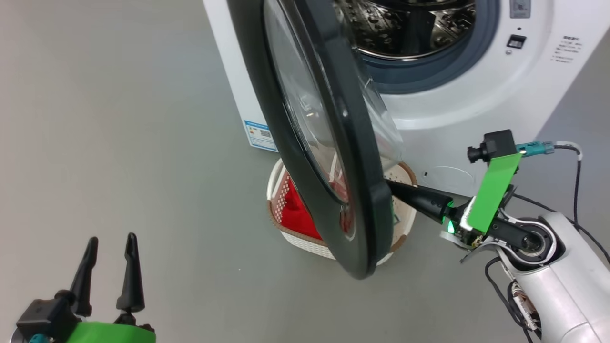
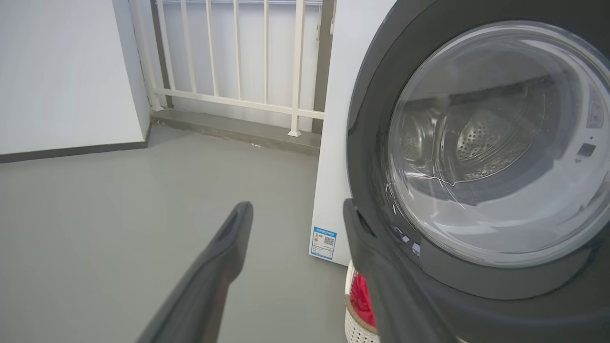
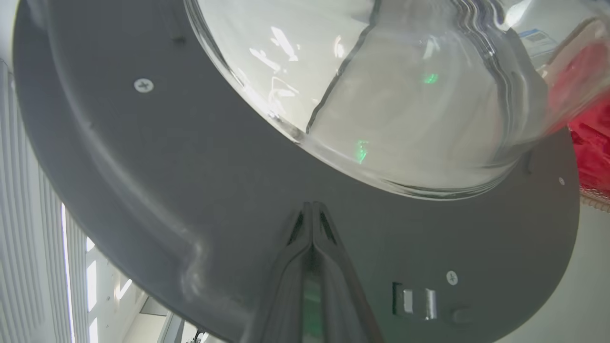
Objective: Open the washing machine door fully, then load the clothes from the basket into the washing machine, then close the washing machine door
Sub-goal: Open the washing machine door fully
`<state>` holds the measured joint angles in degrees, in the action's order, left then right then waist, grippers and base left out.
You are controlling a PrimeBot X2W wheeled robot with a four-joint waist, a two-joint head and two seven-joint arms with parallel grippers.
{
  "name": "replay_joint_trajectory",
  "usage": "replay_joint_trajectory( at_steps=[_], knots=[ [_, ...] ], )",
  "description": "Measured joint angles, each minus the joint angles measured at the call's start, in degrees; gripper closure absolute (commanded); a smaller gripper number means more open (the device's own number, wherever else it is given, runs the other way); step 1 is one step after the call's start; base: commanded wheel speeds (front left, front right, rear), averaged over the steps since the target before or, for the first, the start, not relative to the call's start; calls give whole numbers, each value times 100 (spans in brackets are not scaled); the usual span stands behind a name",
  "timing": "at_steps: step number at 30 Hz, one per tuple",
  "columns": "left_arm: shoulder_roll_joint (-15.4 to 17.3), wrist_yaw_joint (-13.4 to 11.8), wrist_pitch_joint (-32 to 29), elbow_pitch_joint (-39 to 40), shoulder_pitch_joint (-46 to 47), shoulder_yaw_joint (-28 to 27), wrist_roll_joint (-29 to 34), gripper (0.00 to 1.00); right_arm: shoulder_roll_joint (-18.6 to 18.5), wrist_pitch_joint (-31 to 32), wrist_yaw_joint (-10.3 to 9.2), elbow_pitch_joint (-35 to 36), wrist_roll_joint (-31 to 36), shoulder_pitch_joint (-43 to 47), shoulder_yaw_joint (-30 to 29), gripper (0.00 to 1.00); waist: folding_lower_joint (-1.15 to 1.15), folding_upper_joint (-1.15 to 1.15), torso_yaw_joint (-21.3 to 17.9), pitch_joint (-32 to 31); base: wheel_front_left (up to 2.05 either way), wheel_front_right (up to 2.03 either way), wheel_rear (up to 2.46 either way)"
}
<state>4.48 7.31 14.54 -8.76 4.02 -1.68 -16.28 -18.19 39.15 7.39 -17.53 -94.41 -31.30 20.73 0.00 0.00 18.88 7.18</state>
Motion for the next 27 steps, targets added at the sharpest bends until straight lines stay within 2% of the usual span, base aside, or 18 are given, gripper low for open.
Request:
replay_joint_trajectory(
  at_steps=[17,27],
  knots=[
    [-32,0,0,-60,-15,13,0,0,371,213,0,21,1,79,135,100,0,0,594,-64,0,0,0],
    [-74,0,0,-105,-15,10,0,0,671,270,0,34,55,77,279,100,0,0,815,-108,0,0,0]
  ],
)
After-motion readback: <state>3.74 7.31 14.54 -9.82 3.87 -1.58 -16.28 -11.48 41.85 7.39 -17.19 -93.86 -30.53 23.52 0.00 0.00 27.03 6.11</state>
